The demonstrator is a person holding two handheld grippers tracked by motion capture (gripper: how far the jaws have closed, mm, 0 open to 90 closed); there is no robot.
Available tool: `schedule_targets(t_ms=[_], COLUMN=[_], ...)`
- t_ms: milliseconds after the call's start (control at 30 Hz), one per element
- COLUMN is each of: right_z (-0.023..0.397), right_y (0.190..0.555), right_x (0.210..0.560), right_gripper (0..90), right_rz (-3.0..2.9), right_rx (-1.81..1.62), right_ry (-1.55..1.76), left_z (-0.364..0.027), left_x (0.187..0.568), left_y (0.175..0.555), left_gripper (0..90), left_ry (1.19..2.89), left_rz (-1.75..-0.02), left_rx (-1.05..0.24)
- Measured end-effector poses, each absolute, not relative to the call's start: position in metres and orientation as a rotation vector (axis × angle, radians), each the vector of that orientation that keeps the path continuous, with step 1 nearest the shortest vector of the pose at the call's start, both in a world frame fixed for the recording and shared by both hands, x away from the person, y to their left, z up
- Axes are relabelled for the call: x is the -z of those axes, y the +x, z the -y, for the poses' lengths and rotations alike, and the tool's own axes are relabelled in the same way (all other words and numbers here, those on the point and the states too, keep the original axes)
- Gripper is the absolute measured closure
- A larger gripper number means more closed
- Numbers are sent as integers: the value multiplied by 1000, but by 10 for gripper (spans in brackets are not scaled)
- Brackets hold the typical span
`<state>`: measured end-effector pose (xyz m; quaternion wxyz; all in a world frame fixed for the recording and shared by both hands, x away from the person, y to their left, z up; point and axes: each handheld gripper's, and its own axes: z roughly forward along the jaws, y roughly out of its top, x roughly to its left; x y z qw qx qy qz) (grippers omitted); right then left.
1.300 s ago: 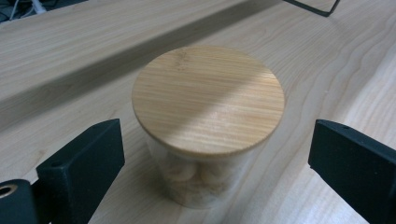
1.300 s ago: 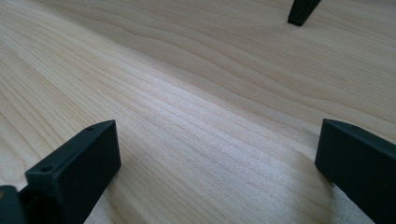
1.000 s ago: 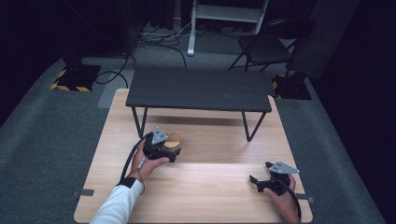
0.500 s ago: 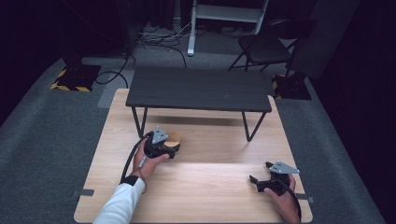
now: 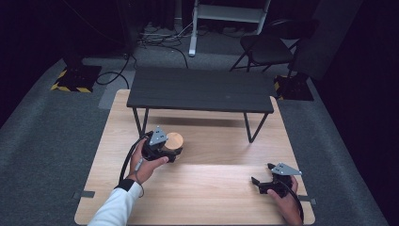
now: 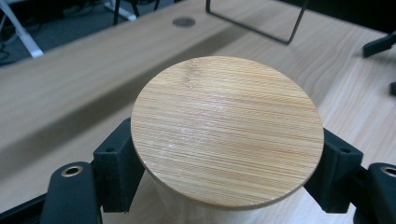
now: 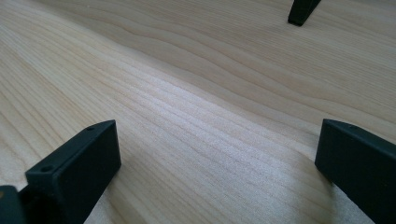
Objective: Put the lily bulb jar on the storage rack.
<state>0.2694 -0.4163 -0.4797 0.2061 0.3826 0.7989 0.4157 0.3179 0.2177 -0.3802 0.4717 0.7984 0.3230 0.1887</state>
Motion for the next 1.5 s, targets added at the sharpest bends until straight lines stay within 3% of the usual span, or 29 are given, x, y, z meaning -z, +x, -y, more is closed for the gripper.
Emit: schedule_targets(t_ms=[300, 1067, 1500], right_z=[416, 417, 417], right_y=[269, 269, 269], right_x=[480, 480, 480], right_gripper=[0, 0, 0], right_rz=[-2226, -2230, -2231], right_rx=[-1158, -1161, -1160], right_ry=[1065, 1063, 1062], left_z=[-208, -190, -176], left_x=[328, 233, 204], left_y=[317, 357, 388], left_gripper=[253, 253, 253], left_ry=[1957, 1943, 1927], left_rz=[-750, -665, -684], left_rx=[-508, -464, -485])
